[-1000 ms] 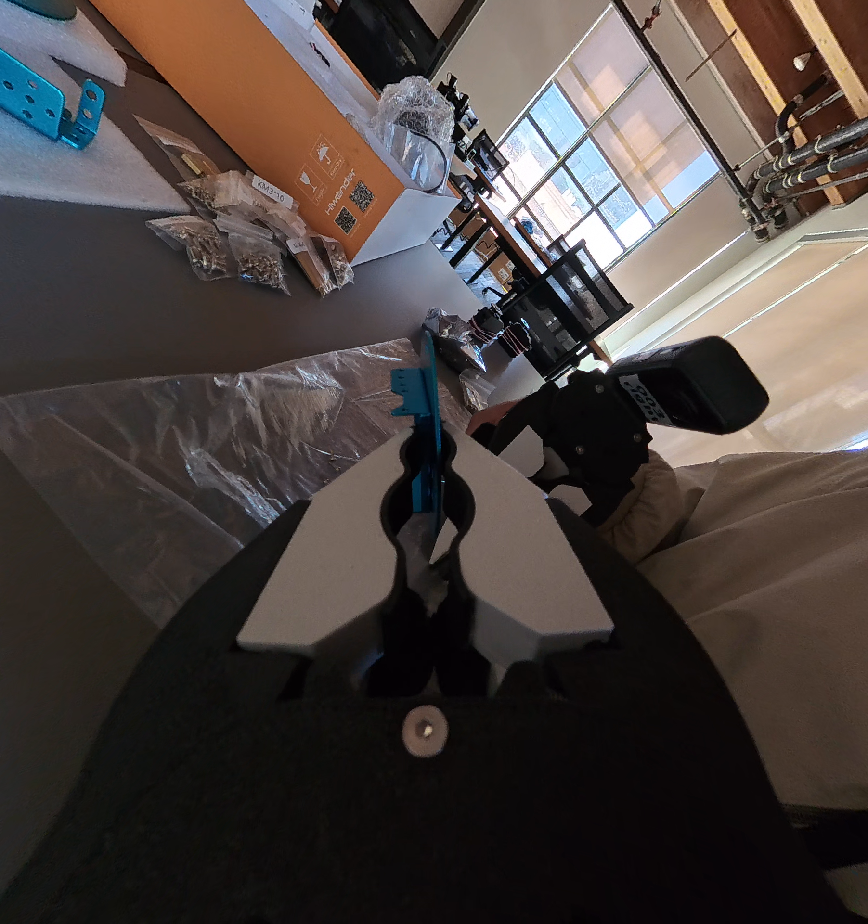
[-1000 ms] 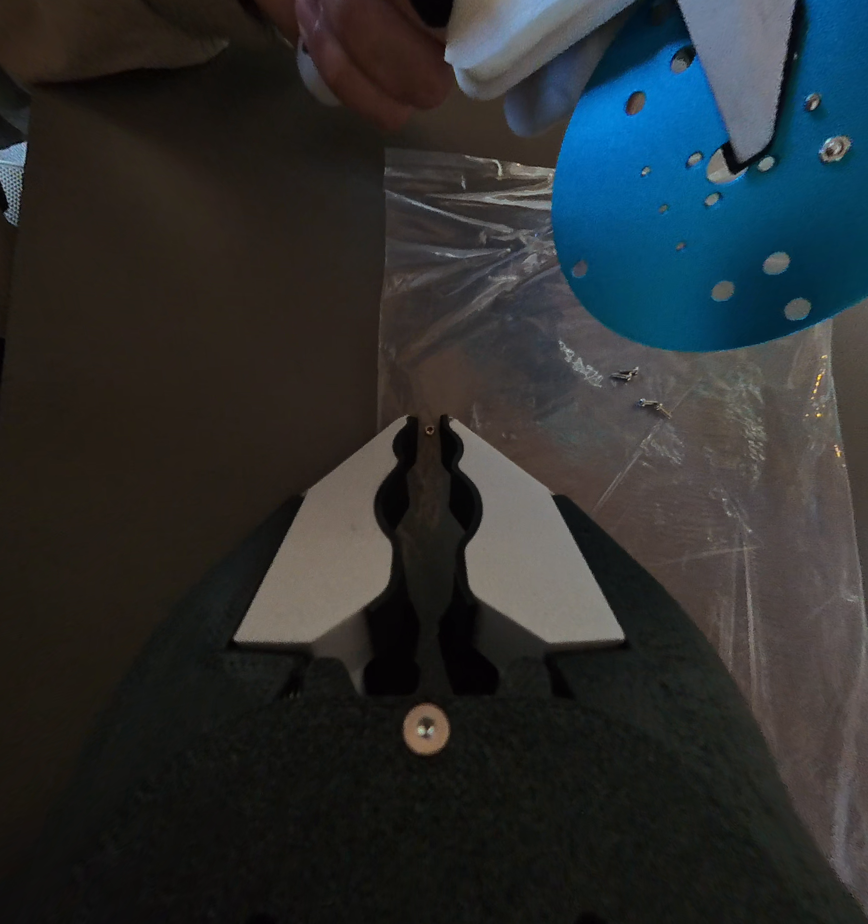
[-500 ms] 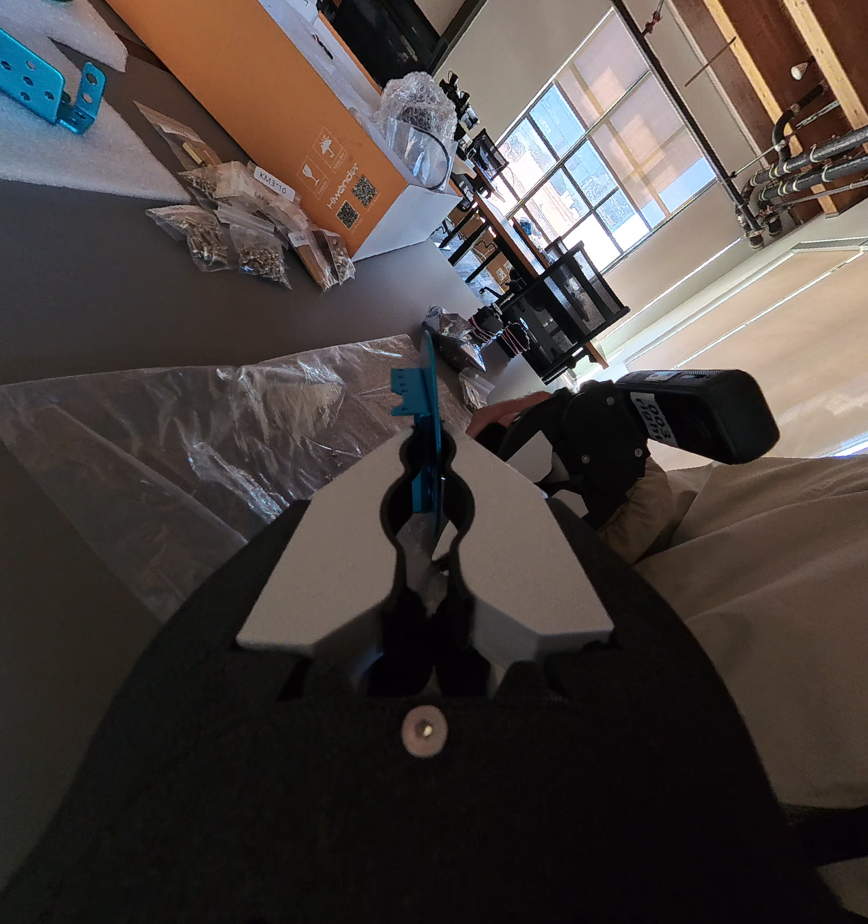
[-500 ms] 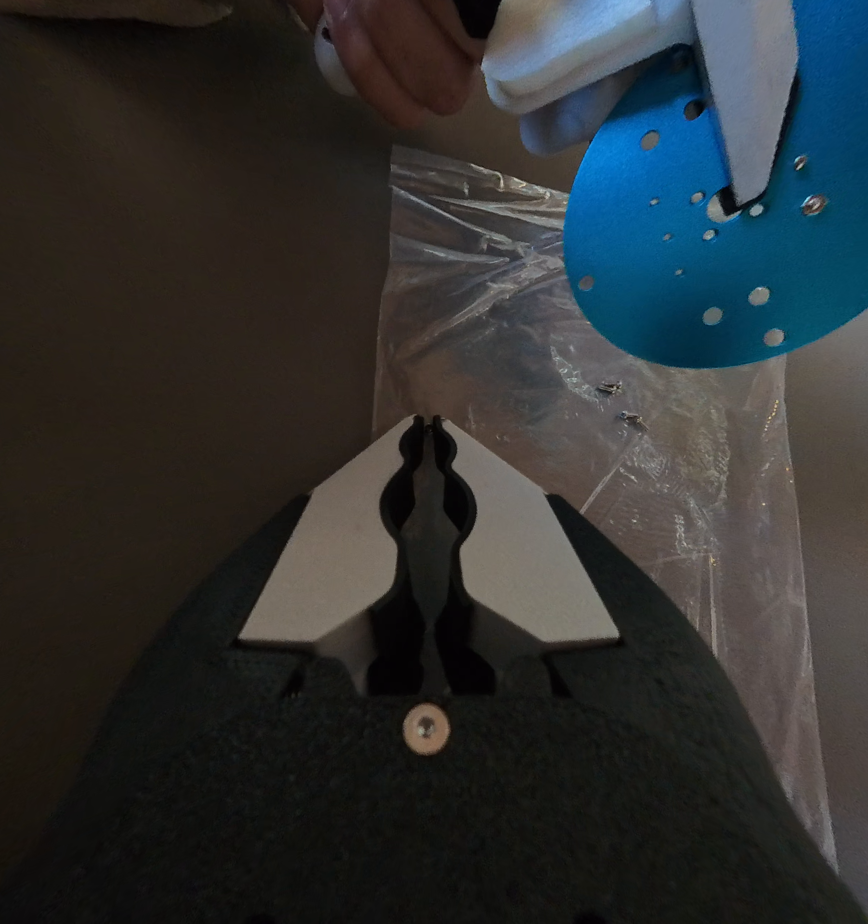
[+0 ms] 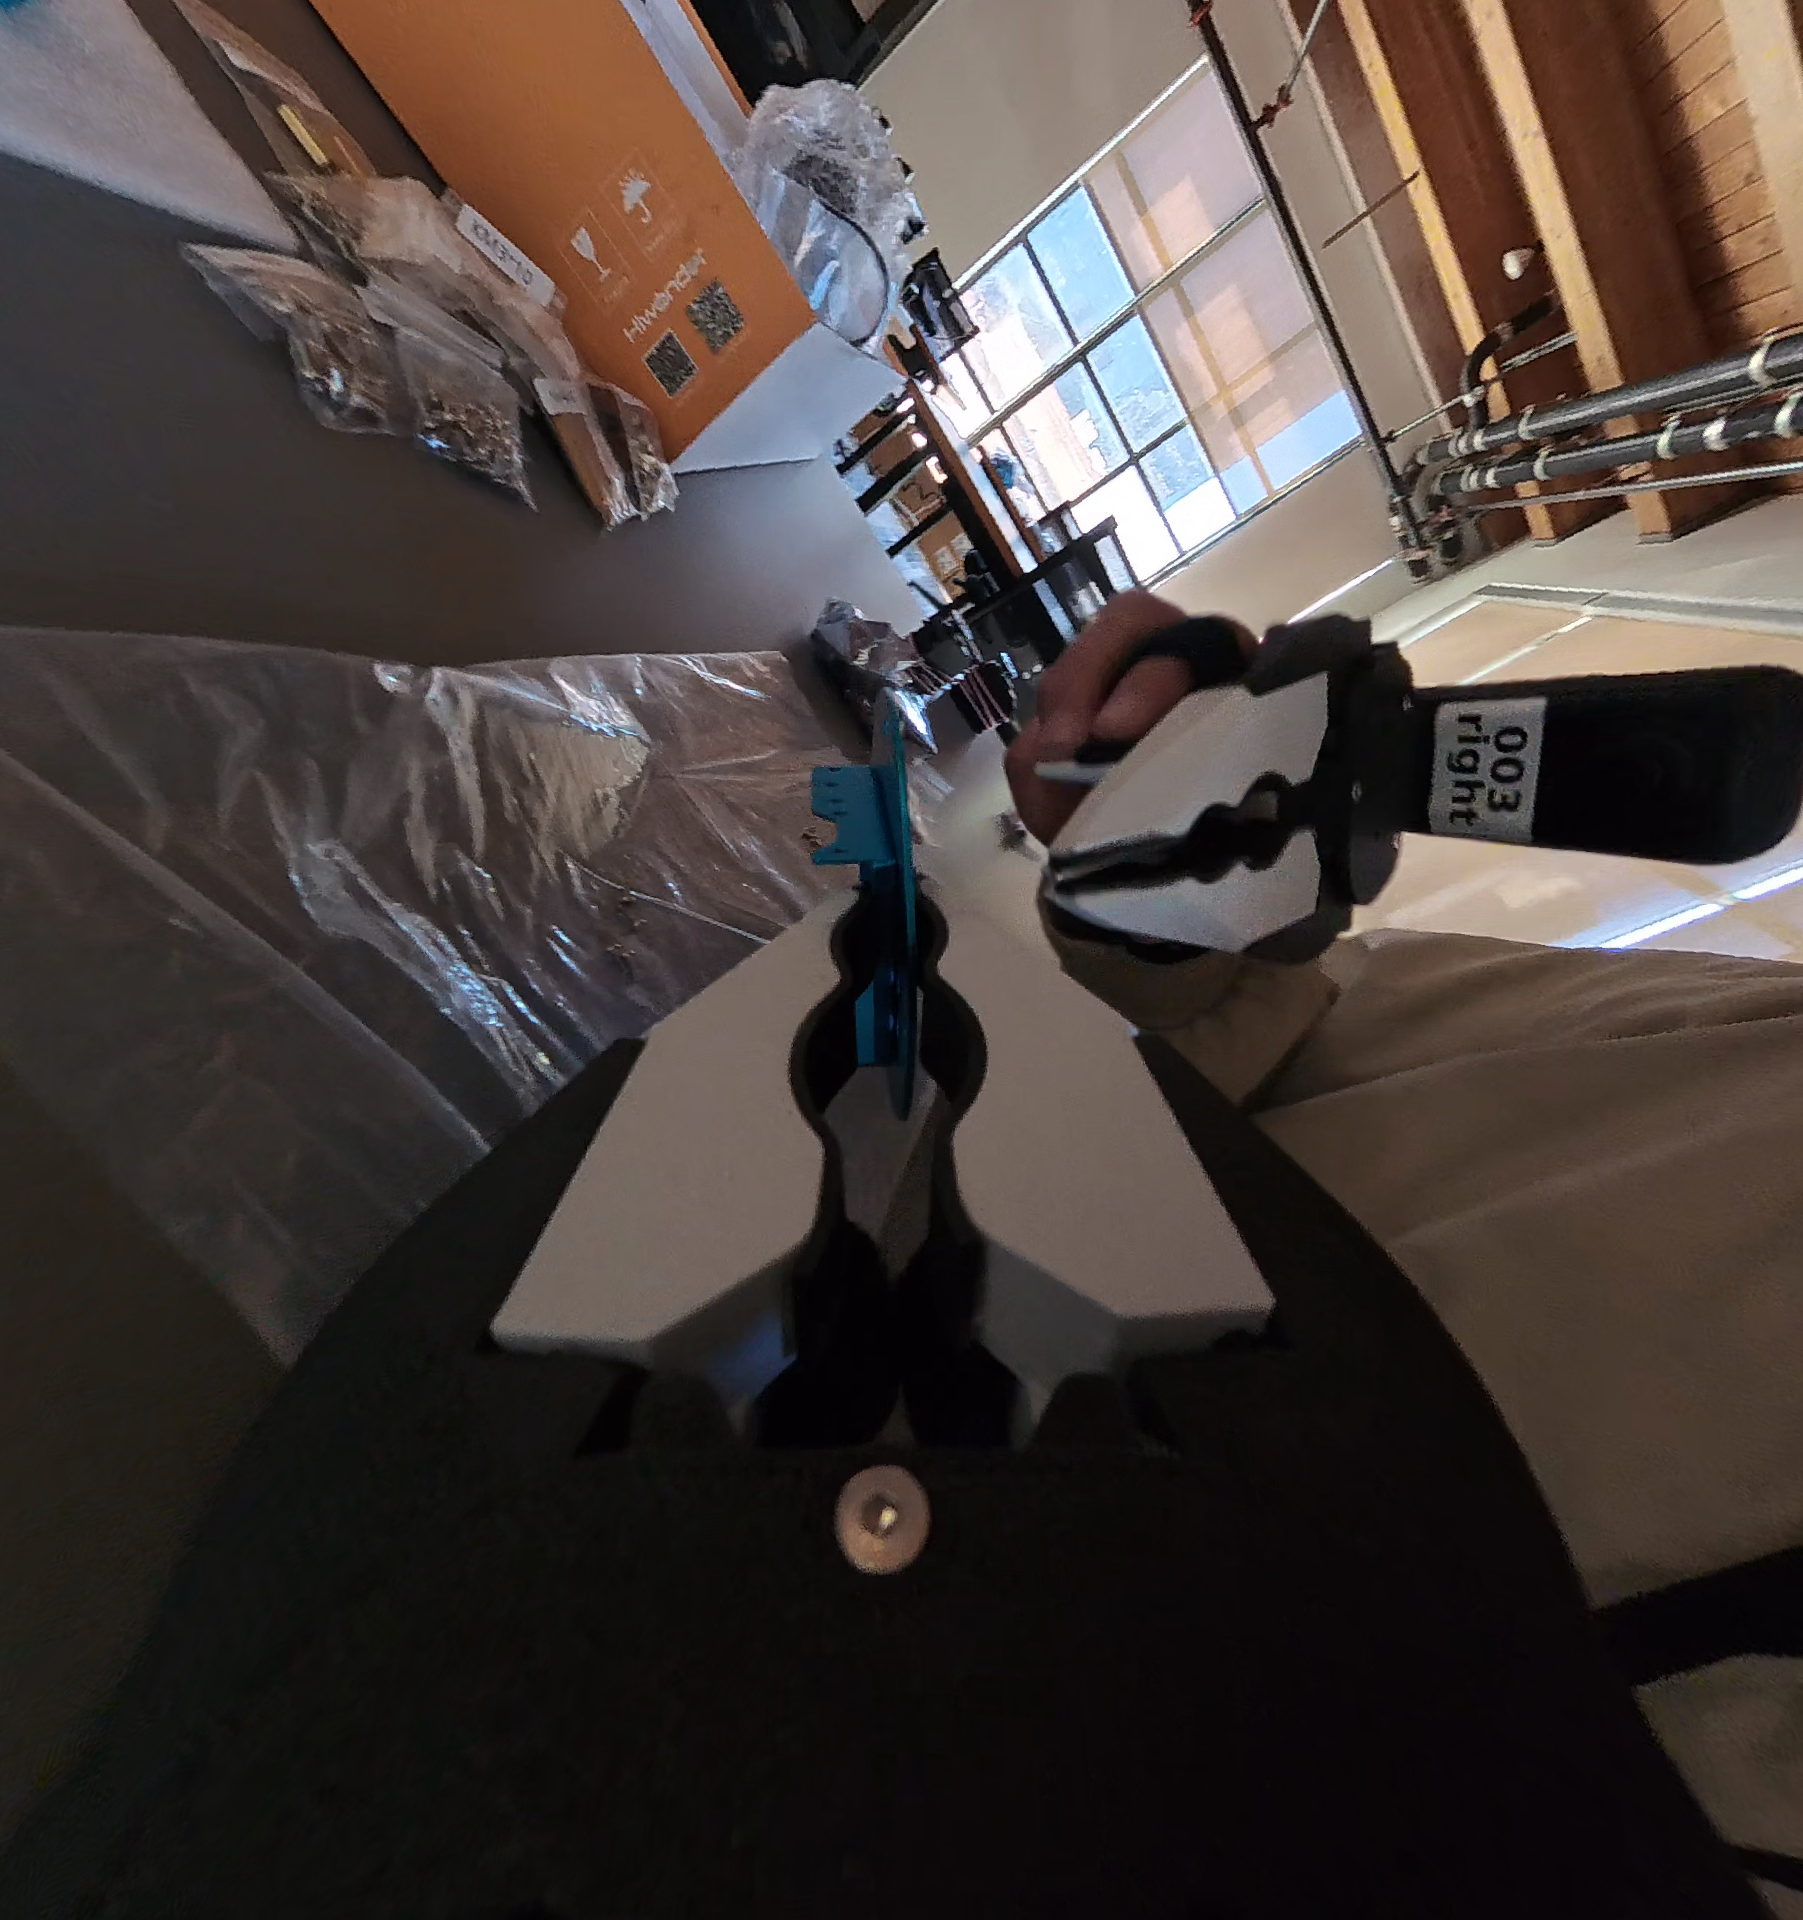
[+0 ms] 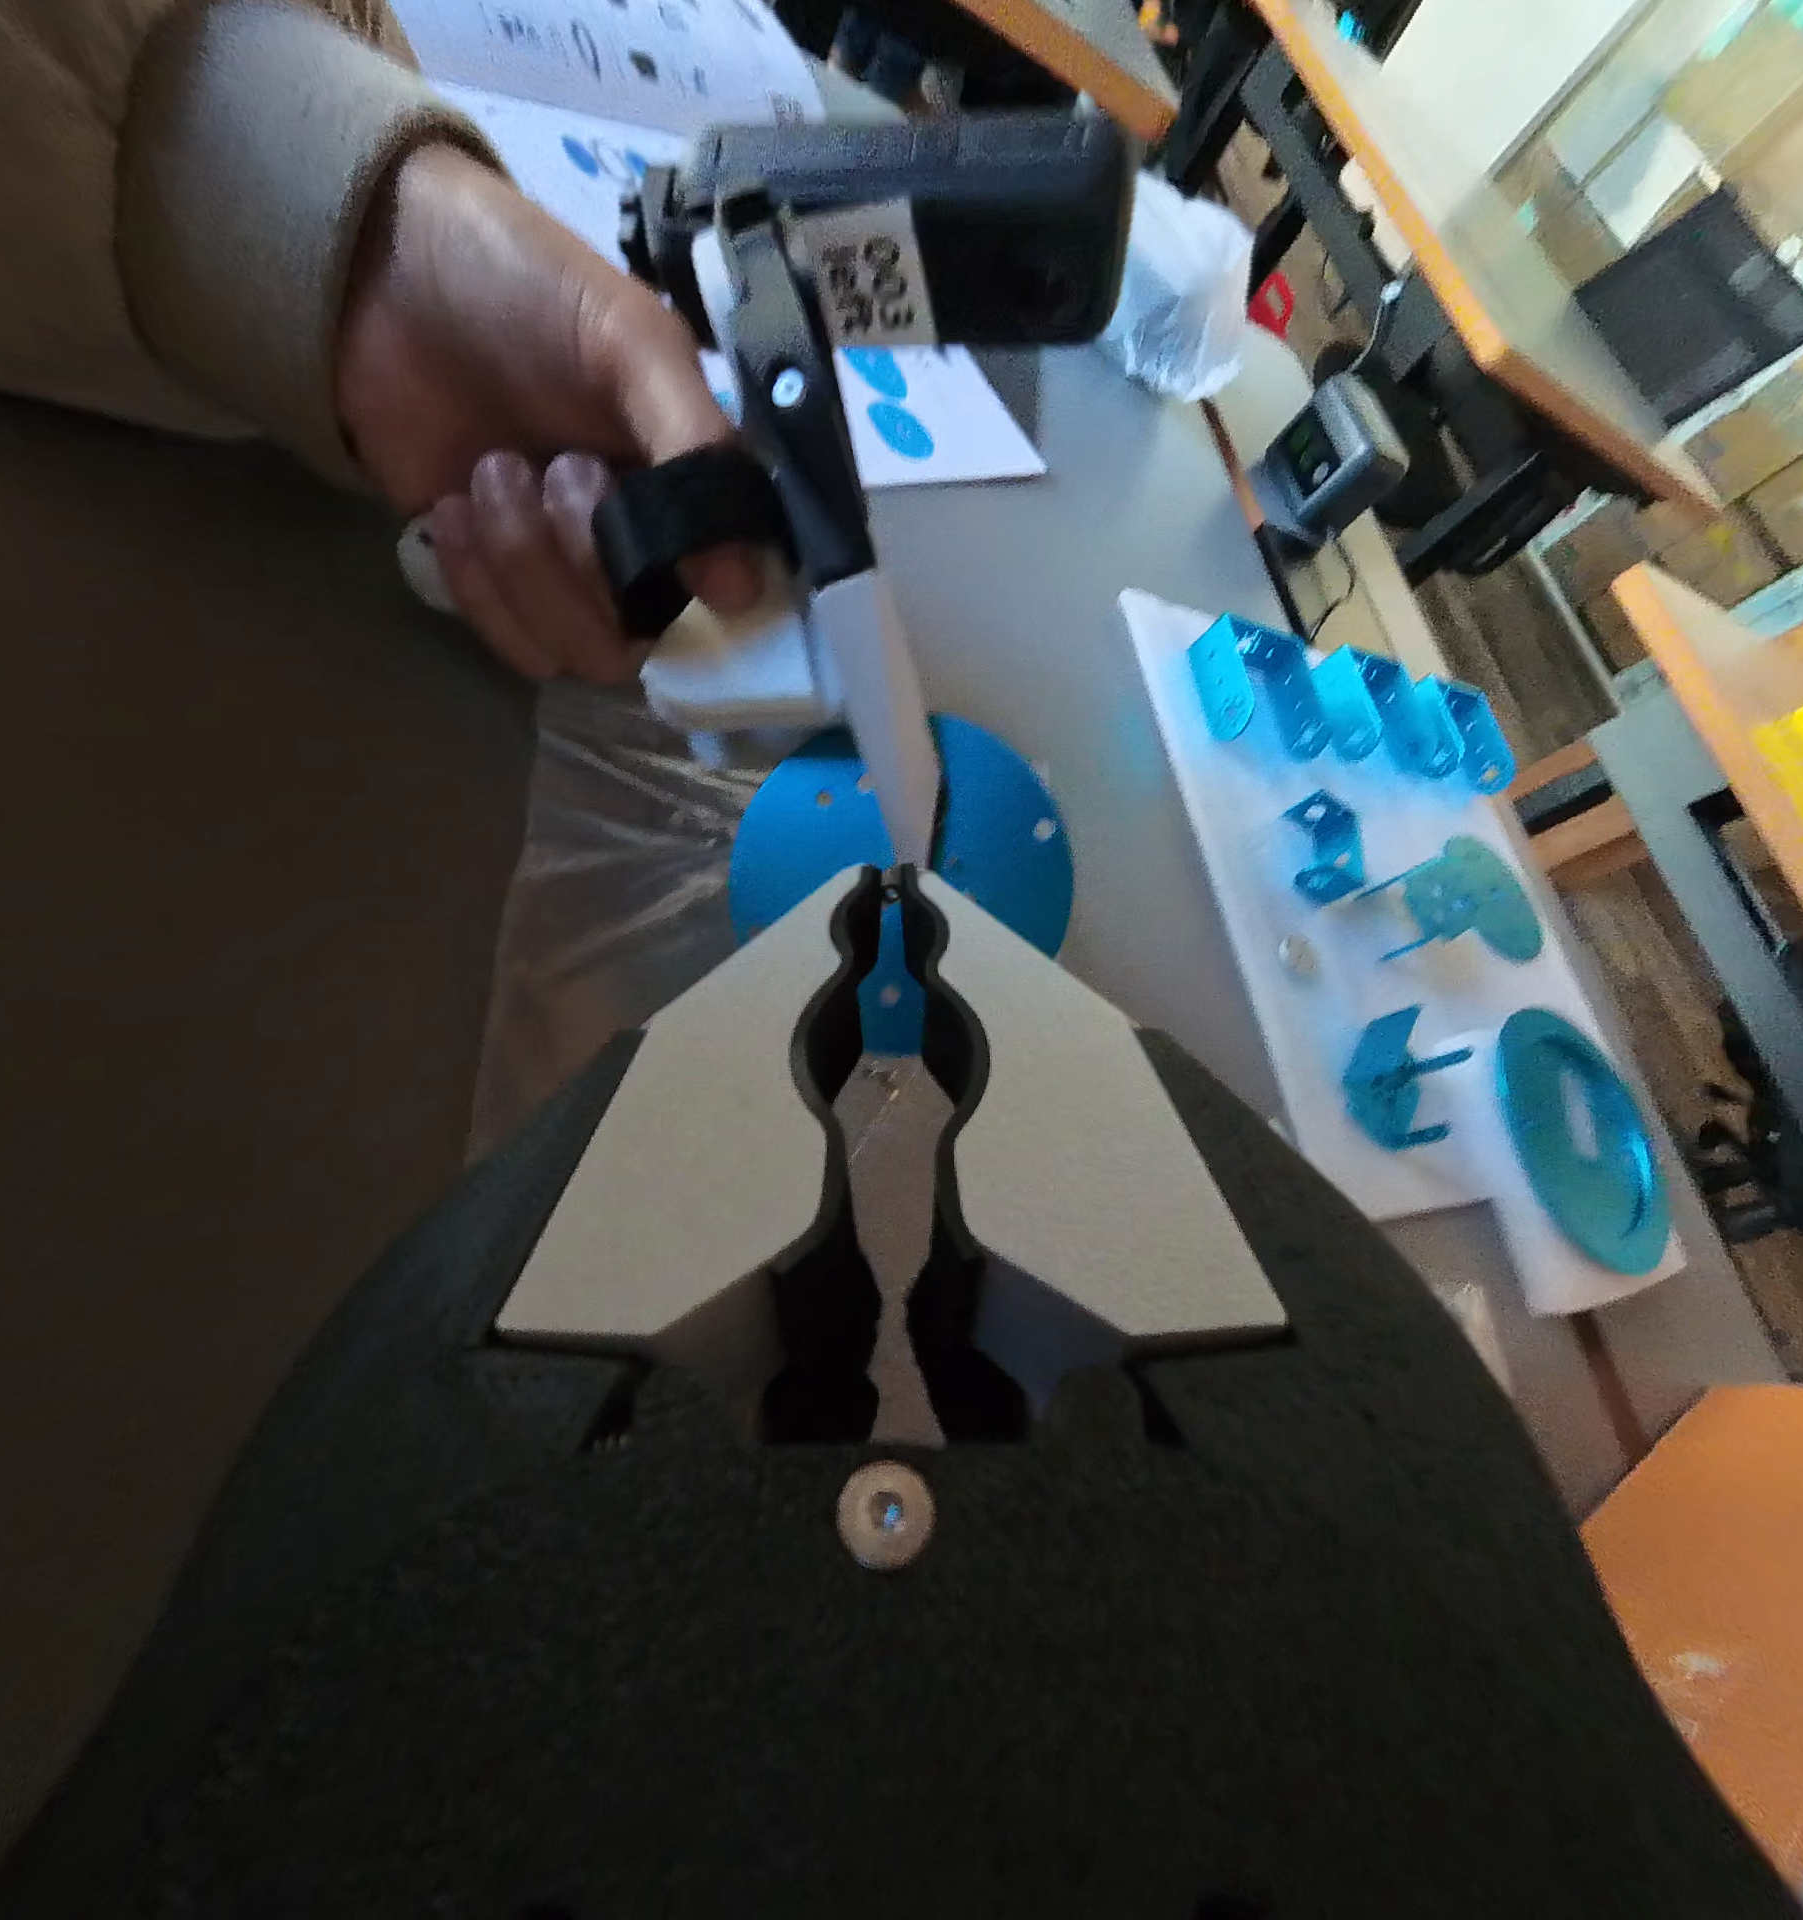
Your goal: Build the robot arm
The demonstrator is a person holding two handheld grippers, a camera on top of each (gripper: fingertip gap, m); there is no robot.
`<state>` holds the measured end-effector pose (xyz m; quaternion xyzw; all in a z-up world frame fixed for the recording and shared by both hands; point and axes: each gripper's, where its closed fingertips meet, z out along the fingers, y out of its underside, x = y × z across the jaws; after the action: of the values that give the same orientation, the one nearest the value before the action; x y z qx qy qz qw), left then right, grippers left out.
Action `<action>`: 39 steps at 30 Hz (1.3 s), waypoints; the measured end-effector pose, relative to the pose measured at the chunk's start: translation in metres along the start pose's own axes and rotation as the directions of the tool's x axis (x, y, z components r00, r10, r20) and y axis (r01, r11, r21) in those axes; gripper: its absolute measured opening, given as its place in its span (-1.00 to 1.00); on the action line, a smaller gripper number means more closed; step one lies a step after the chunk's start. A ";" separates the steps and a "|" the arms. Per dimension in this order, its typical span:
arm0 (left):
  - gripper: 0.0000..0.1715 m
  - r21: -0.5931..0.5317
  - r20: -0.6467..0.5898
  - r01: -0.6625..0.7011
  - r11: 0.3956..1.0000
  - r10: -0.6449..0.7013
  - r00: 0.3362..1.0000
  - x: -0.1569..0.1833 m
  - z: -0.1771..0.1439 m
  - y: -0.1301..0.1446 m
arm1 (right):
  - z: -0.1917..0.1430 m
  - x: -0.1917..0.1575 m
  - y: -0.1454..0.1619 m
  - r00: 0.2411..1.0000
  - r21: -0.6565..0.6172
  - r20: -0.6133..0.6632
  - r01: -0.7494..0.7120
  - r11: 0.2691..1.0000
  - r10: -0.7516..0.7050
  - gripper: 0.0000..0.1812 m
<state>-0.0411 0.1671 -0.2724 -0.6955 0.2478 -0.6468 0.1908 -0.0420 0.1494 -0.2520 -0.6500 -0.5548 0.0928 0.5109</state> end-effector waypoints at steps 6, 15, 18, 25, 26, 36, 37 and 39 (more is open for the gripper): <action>-0.97 -0.006 -0.071 0.063 0.998 -0.063 0.995 0.007 0.001 0.002 | 0.019 0.012 -0.005 0.997 0.020 0.061 0.042 0.999 -0.043 -0.98; -0.97 -0.001 -0.097 0.090 0.996 -0.089 0.991 0.007 0.000 0.000 | 0.025 0.013 0.004 0.994 0.007 0.113 -0.011 1.000 0.010 -0.98; -0.97 -0.003 -0.098 0.088 0.996 -0.088 0.991 0.007 0.000 0.000 | 0.025 0.012 0.005 0.989 0.011 0.145 -0.041 0.999 0.039 -0.98; -0.98 -0.003 -0.108 0.079 0.997 -0.079 0.991 0.009 0.000 0.000 | 0.024 0.012 0.005 0.966 0.033 0.225 -0.136 0.990 0.126 -0.98; -0.97 -0.003 -0.108 0.078 0.997 -0.078 0.991 0.009 0.000 0.000 | 0.024 0.012 0.005 0.963 0.035 0.234 -0.147 0.989 0.135 -0.98; -0.97 0.004 -0.104 0.097 0.995 -0.096 0.990 0.007 0.000 -0.001 | 0.027 0.012 0.005 0.940 0.016 0.278 -0.209 0.978 0.197 -0.98; -0.97 0.005 -0.105 0.099 0.995 -0.097 0.990 0.007 0.000 -0.002 | 0.027 0.013 0.005 0.939 0.015 0.279 -0.214 0.977 0.201 -0.98; -0.97 0.008 -0.109 0.108 0.994 -0.106 0.988 0.007 -0.001 -0.002 | 0.027 0.013 0.004 0.936 0.012 0.282 -0.225 0.974 0.212 -0.98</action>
<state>-0.0414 0.1650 -0.2657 -0.6703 0.2156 -0.6947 0.1470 -0.0532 0.1759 -0.2620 -0.6766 -0.5434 0.2518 0.4283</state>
